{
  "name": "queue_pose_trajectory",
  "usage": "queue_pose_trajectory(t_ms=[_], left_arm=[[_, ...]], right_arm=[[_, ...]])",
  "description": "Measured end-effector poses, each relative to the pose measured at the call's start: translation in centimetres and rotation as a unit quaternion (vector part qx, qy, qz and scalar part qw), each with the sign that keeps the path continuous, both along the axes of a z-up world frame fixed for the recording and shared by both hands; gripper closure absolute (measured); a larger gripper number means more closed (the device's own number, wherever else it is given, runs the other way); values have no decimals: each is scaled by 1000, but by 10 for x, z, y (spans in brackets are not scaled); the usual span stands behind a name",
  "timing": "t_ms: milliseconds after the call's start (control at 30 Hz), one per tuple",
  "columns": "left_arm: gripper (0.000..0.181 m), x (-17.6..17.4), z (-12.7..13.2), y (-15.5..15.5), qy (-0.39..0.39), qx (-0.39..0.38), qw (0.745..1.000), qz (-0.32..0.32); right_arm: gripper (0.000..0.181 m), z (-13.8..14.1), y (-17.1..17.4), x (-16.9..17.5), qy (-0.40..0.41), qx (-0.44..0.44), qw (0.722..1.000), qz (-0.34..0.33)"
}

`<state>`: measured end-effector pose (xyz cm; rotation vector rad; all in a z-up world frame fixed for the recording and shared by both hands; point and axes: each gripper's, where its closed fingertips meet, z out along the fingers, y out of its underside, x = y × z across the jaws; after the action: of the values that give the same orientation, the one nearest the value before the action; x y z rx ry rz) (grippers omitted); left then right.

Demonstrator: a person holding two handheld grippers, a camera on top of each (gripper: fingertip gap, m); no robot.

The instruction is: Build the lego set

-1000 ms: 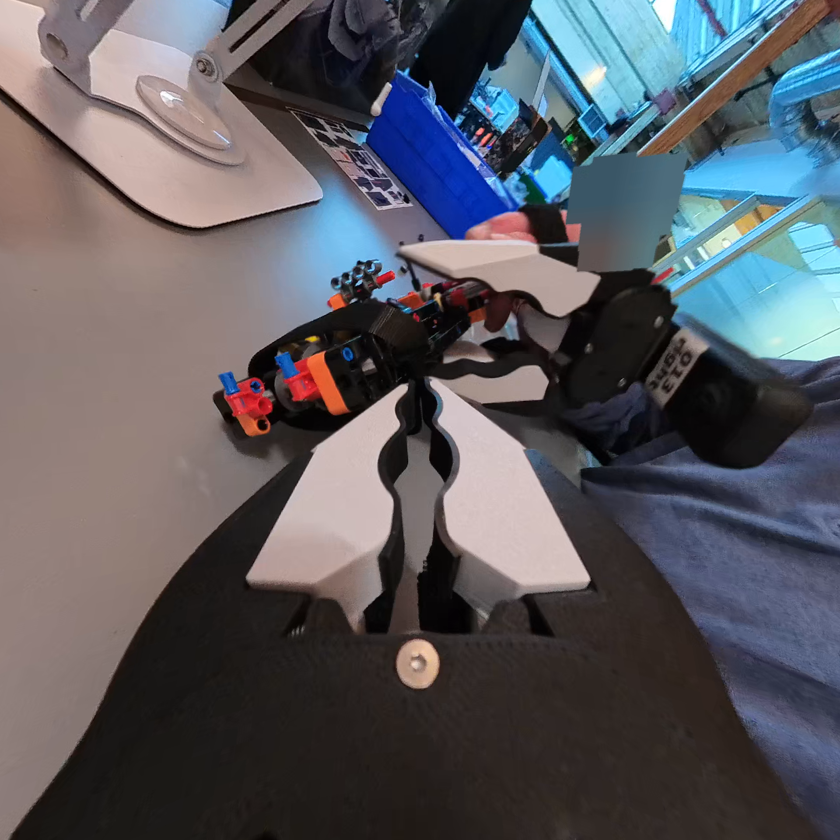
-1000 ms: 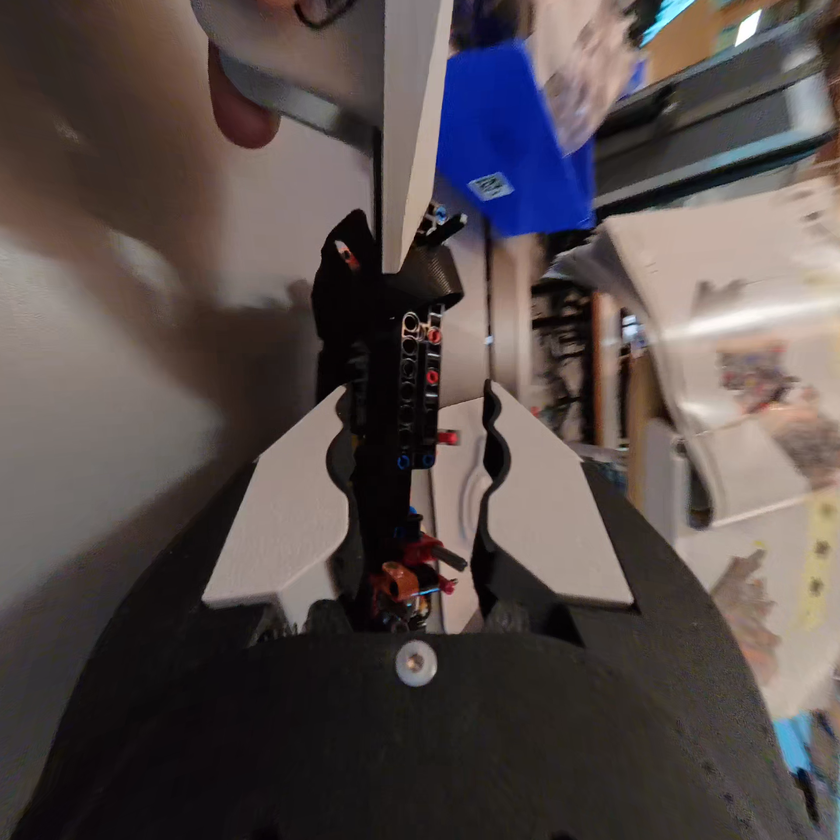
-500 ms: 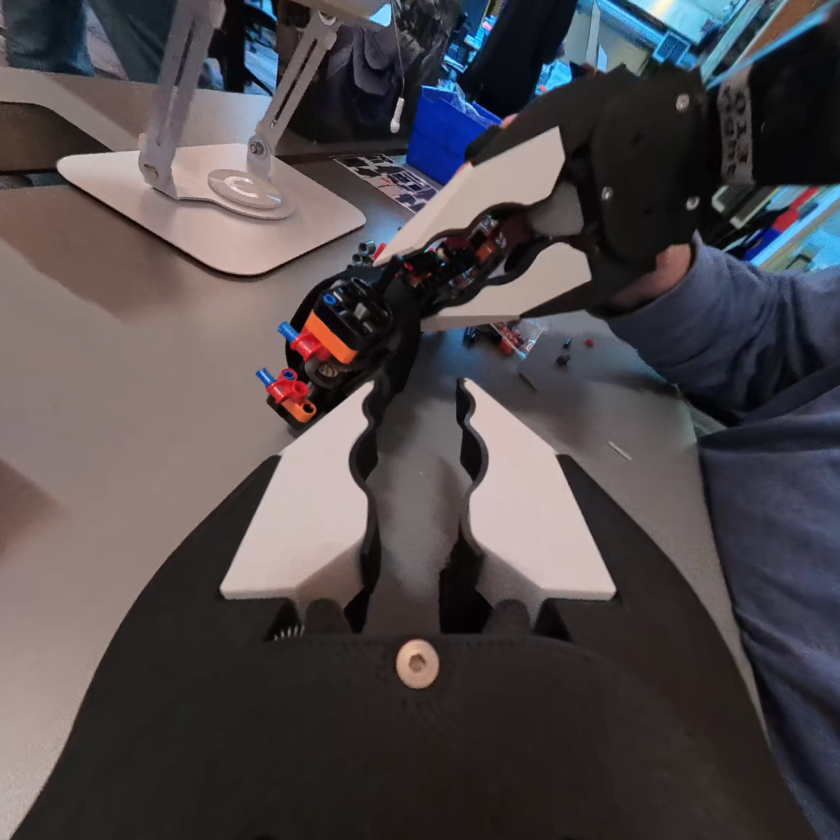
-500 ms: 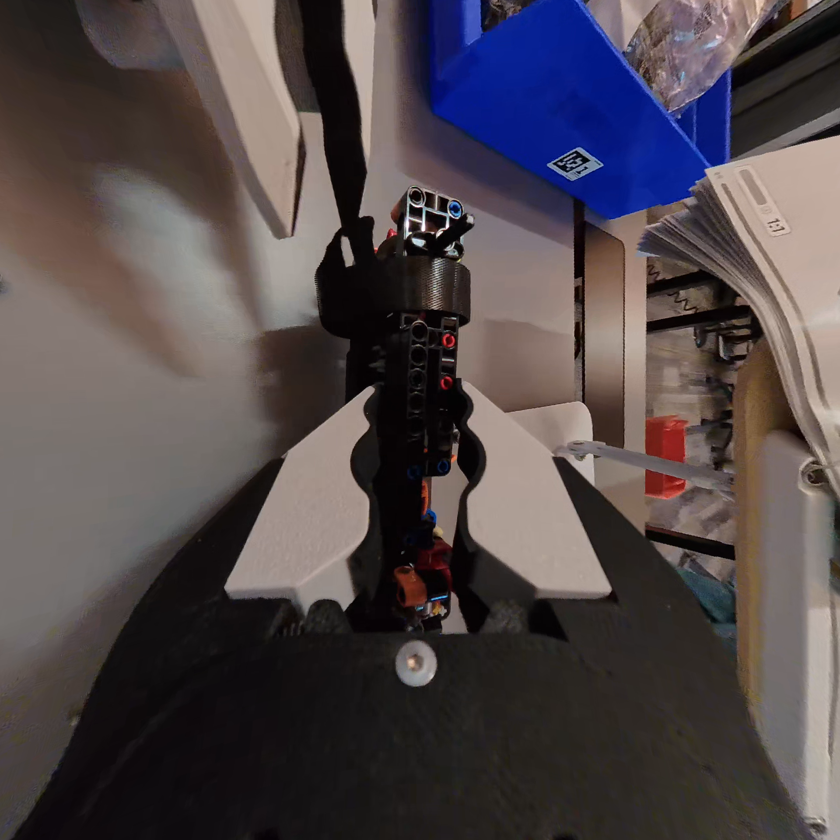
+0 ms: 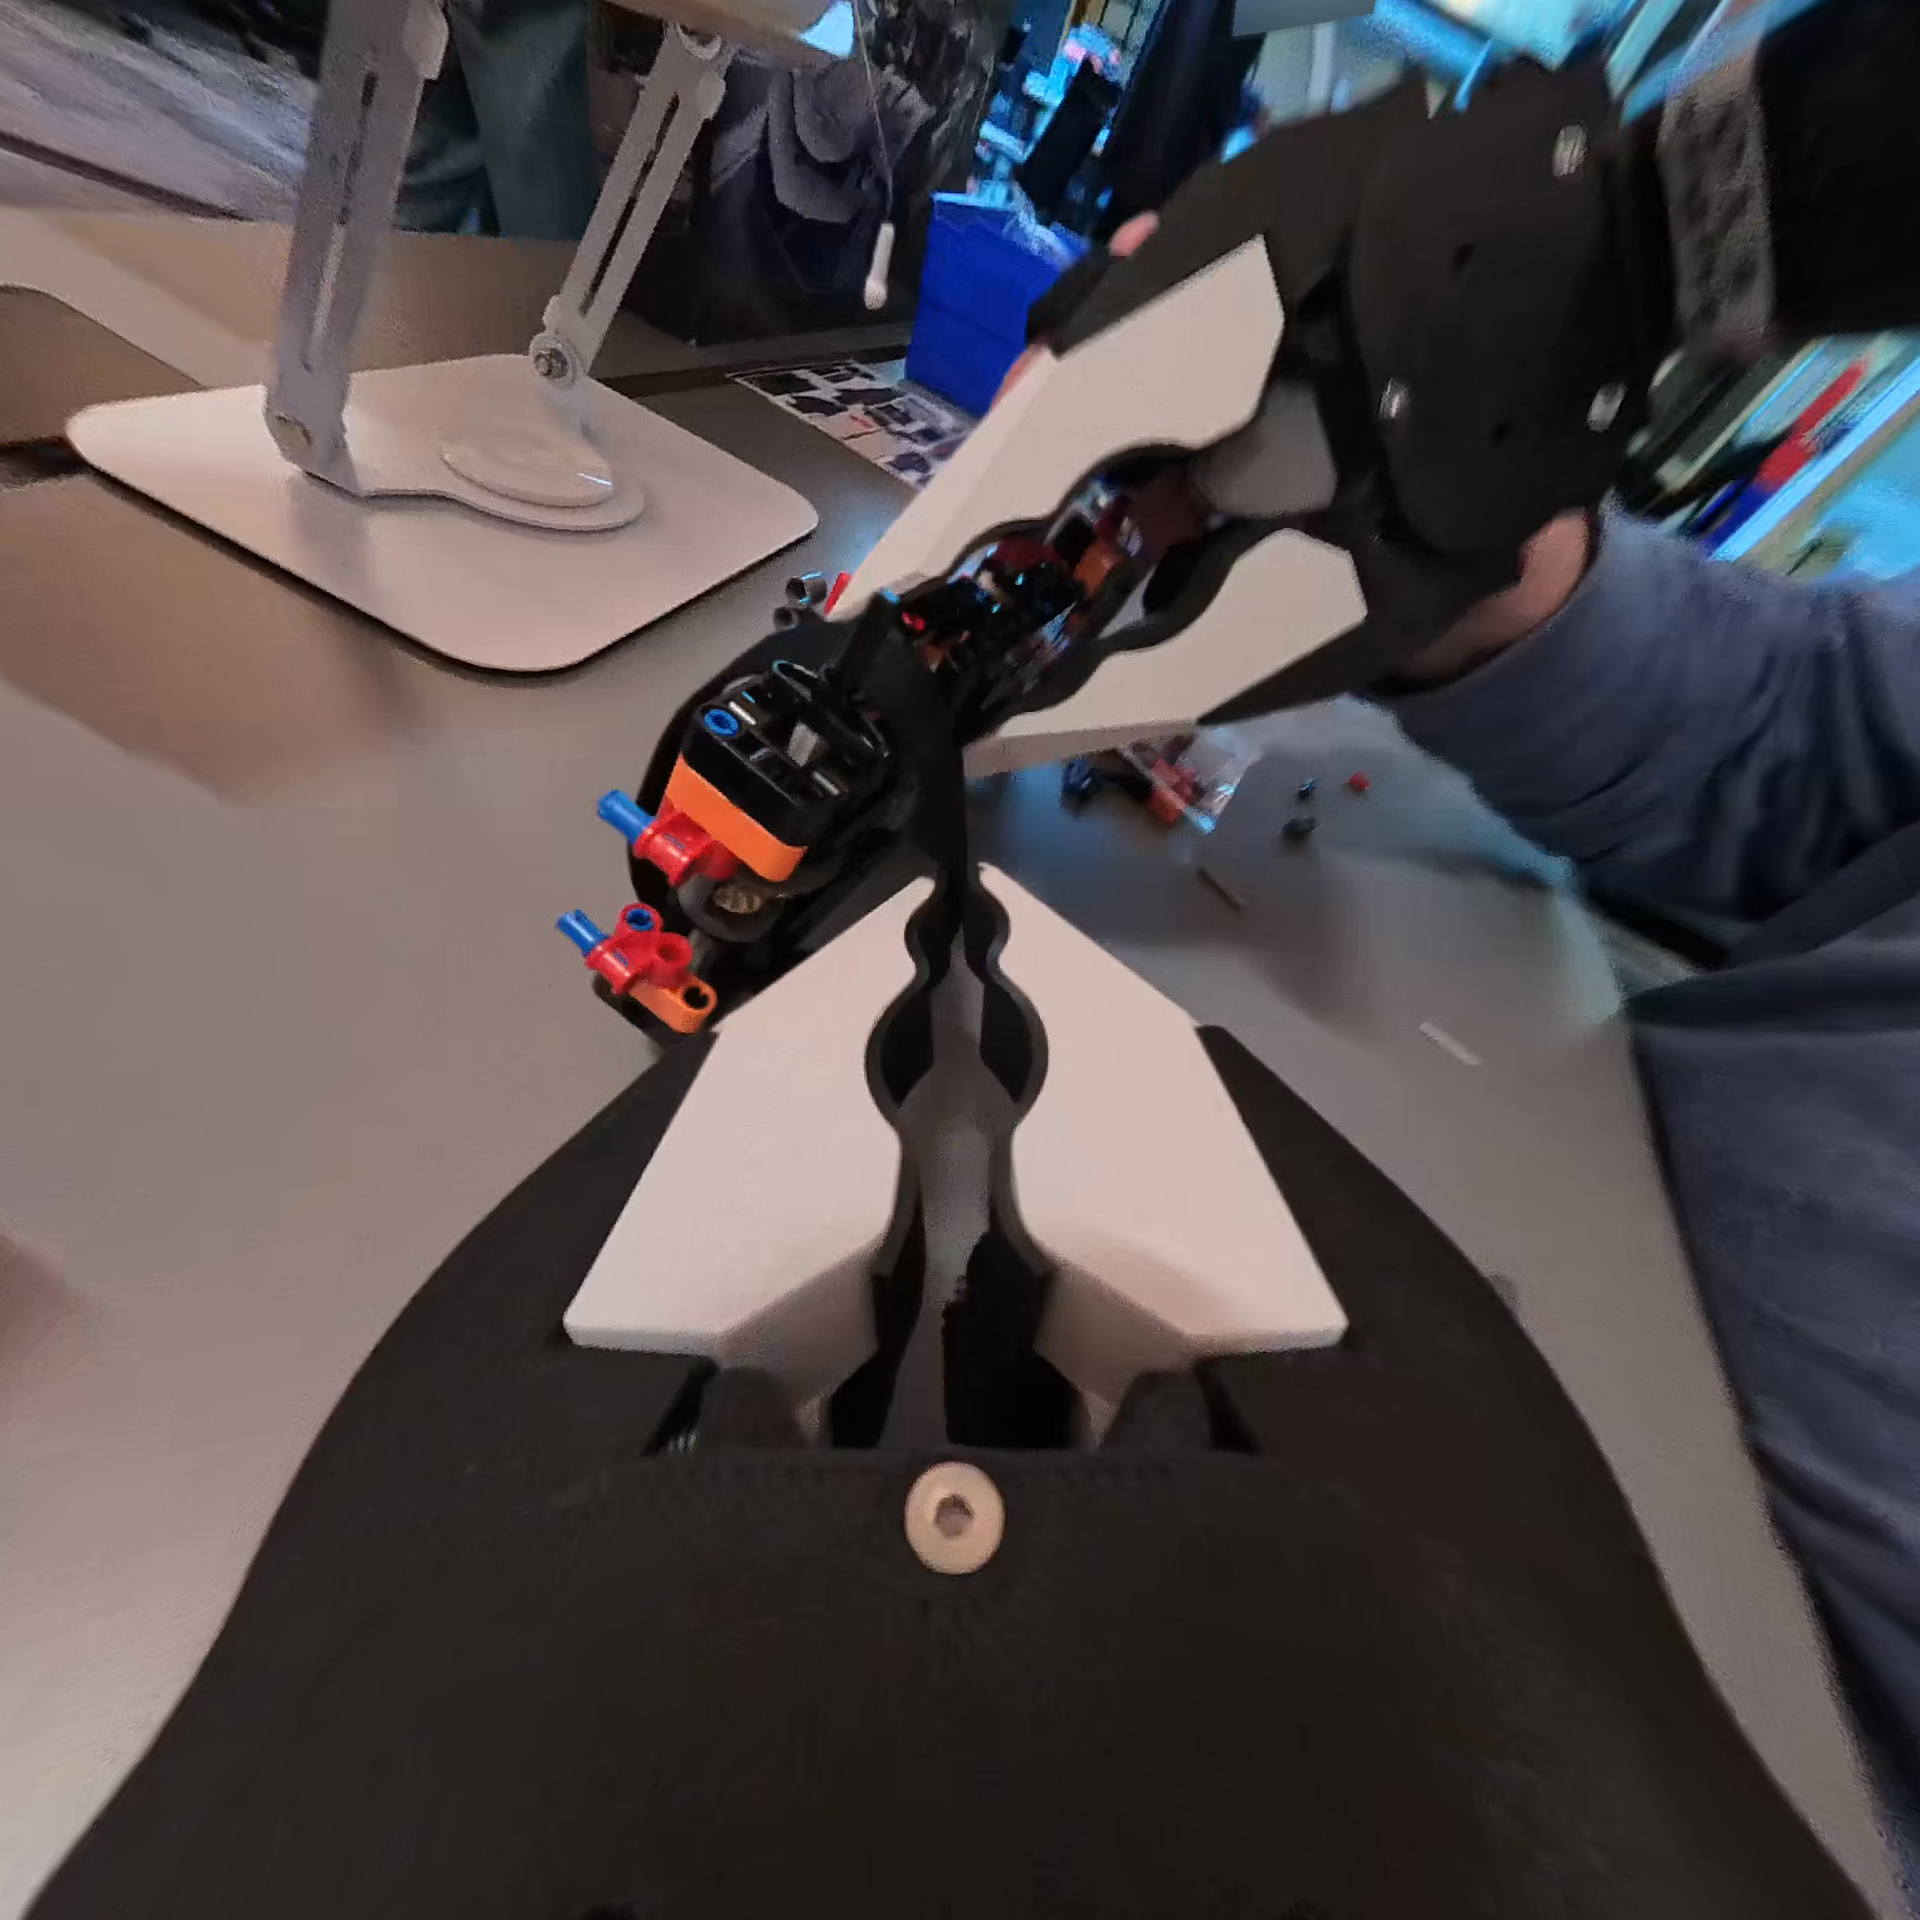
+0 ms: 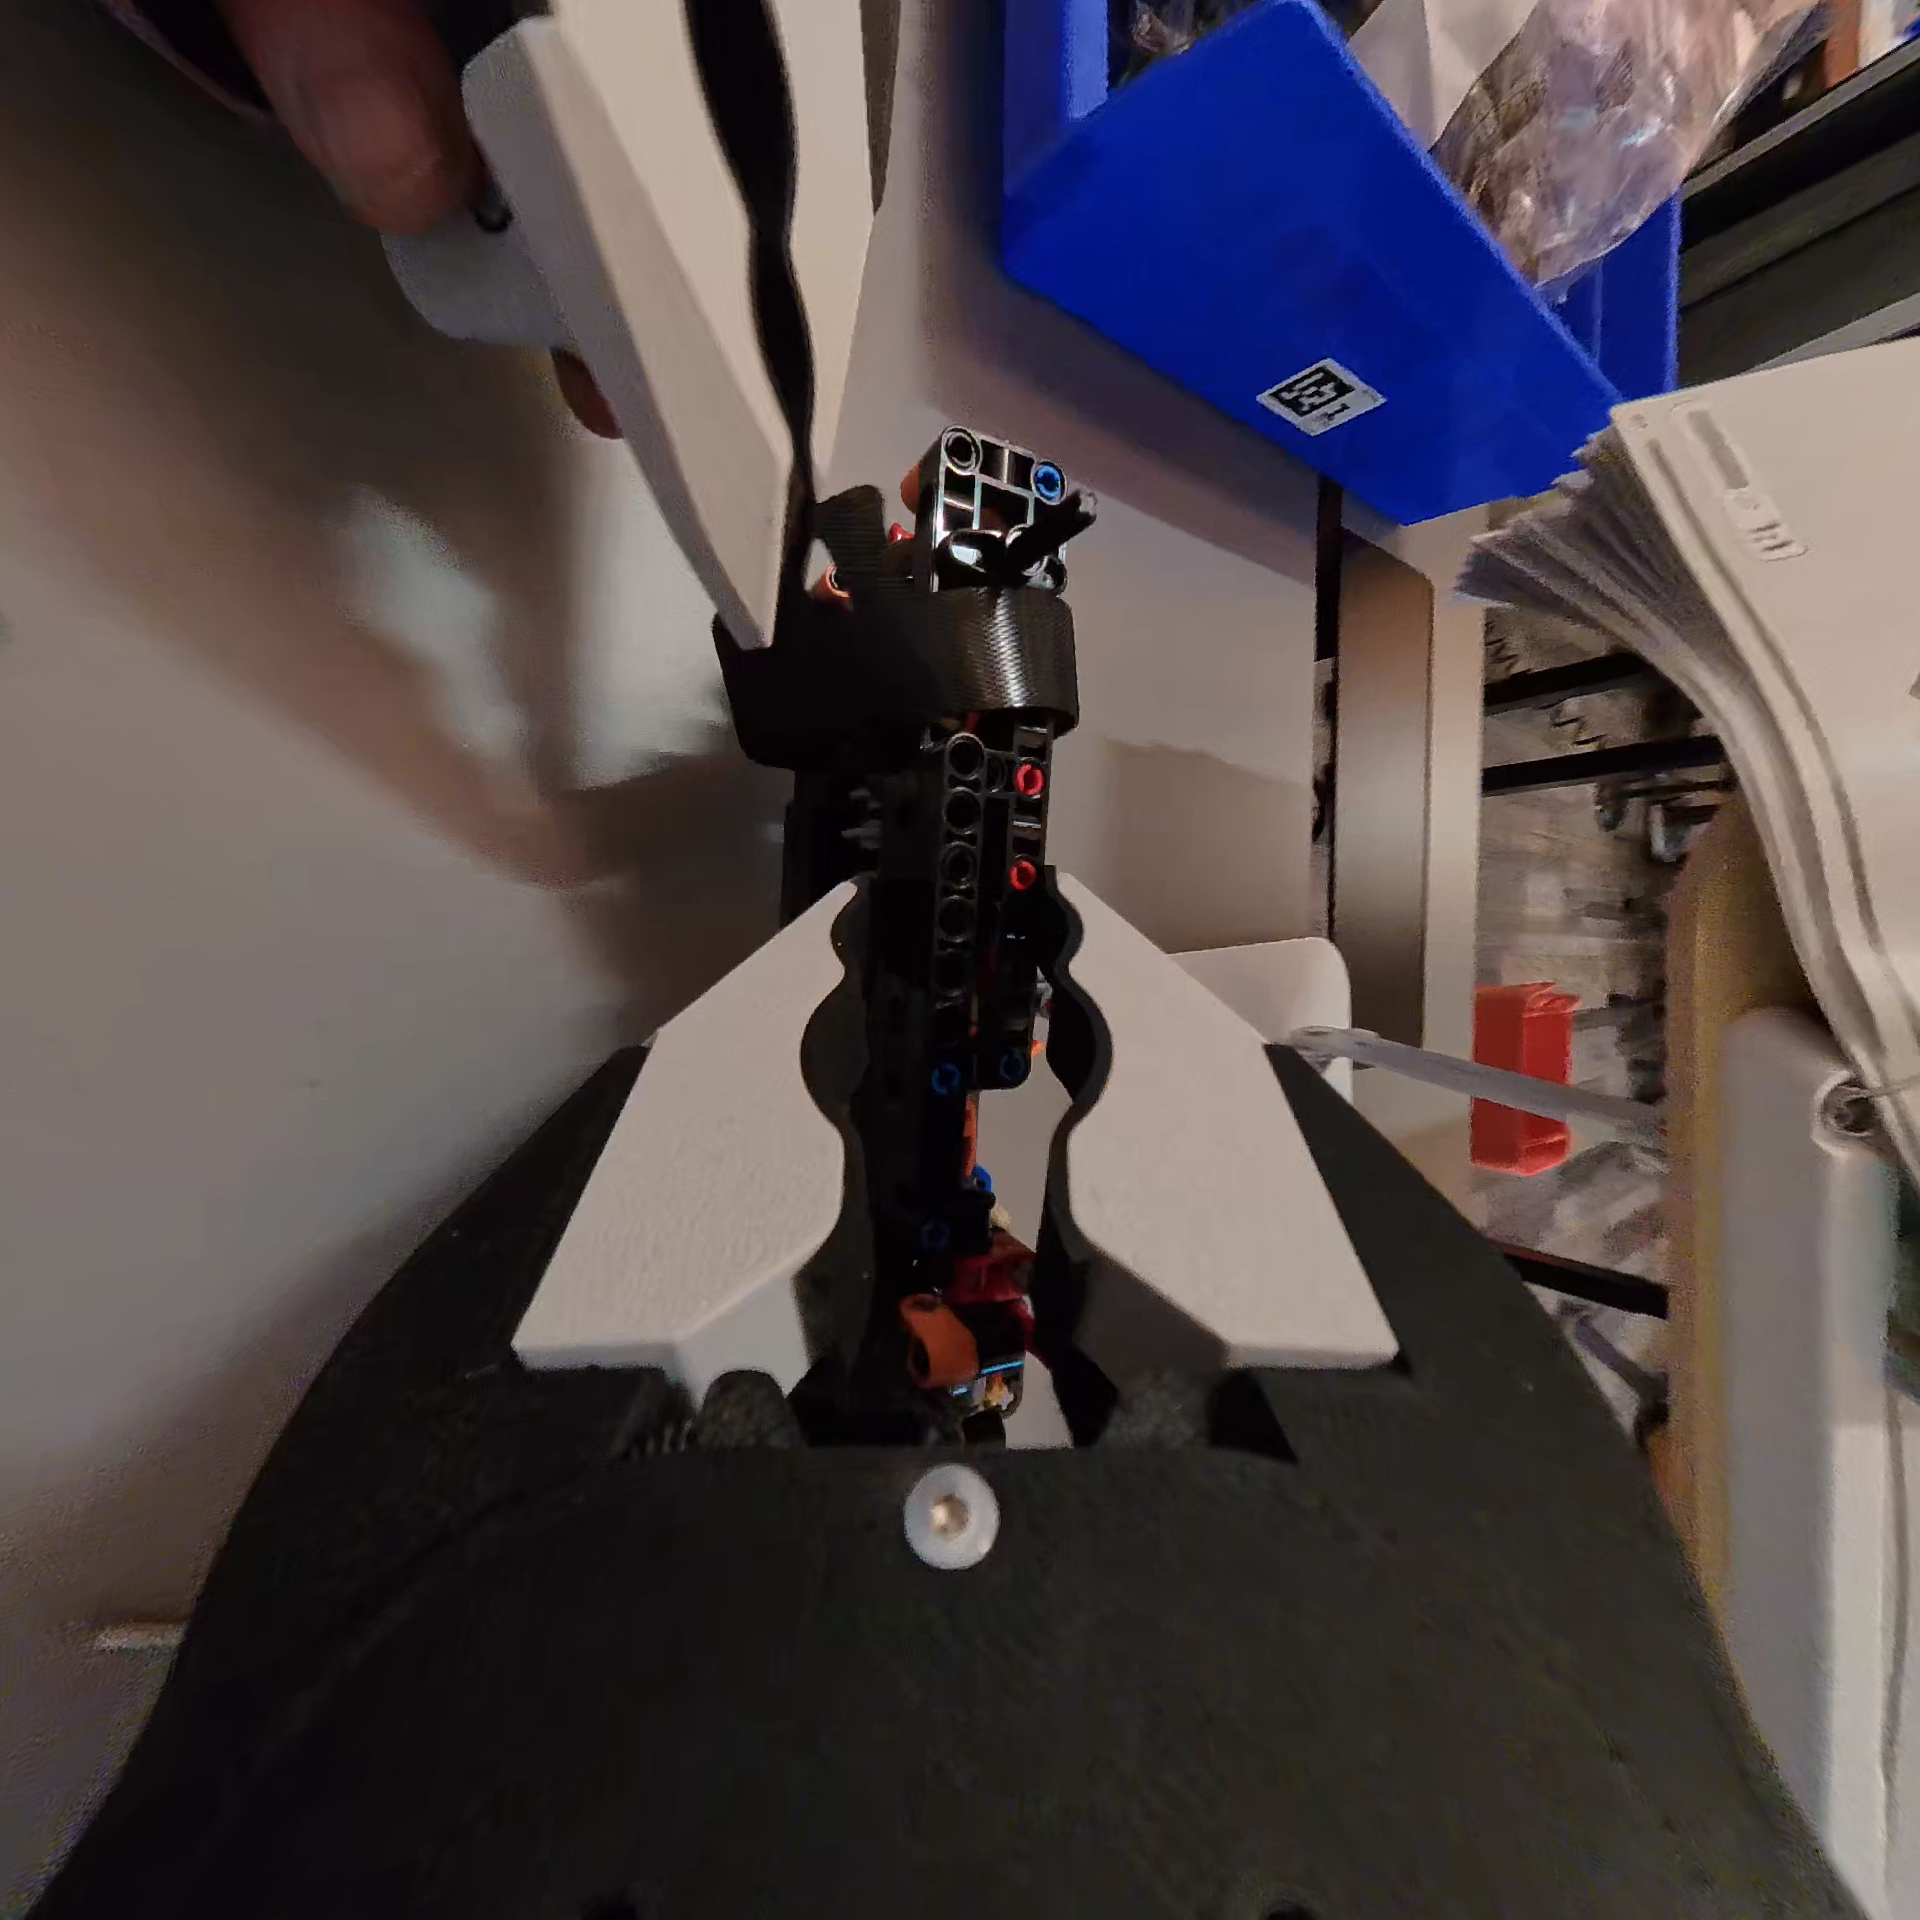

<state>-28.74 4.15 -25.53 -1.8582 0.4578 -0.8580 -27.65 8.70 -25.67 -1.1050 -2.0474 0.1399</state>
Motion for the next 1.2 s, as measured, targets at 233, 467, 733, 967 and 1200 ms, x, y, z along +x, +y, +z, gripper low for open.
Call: queue_pose_trajectory(t_ms=[233,467,733,967,1200], left_arm=[[181,-1,17,1,-127,-52,991,-7],[181,4,26,-2,-205,-79,975,-29],[181,6,28,-2,-229,-93,968,-39],[181,7,29,-3,-241,-97,965,-47],[181,8,29,-4,-246,-102,962,-55]], right_arm=[[144,4,-4,-1,65,134,989,13],[148,29,-36,2,164,236,955,73],[170,34,-53,-8,168,301,931,122],[159,31,-50,-6,147,297,933,140],[164,24,-48,-3,132,294,934,155]])
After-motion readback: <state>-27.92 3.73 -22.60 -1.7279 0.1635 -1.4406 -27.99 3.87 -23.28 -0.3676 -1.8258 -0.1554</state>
